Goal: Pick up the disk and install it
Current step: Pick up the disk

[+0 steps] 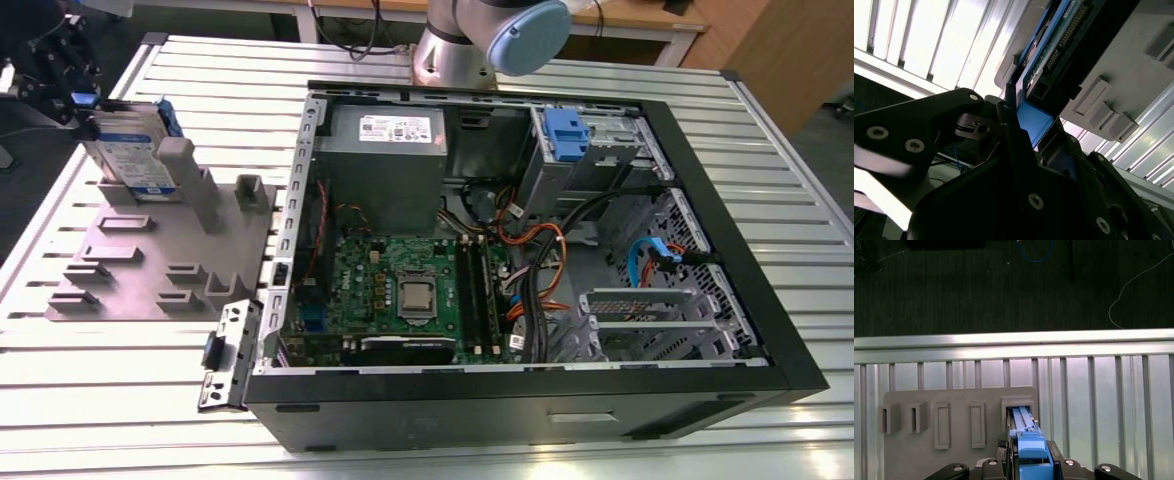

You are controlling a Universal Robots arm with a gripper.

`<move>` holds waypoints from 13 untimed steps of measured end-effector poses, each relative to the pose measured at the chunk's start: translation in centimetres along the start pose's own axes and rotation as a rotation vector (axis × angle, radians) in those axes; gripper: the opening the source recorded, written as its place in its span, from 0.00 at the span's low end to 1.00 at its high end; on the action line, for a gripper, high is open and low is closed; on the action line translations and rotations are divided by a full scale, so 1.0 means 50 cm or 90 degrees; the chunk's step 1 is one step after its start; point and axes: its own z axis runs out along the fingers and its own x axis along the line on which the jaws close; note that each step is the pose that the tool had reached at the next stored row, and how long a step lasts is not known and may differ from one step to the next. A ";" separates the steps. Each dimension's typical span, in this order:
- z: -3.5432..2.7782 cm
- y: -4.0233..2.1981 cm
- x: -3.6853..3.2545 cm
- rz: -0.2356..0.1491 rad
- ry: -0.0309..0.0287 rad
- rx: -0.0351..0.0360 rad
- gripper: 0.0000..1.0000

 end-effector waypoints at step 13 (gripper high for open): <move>0.000 0.000 0.000 0.000 0.0002 0.0000 0.37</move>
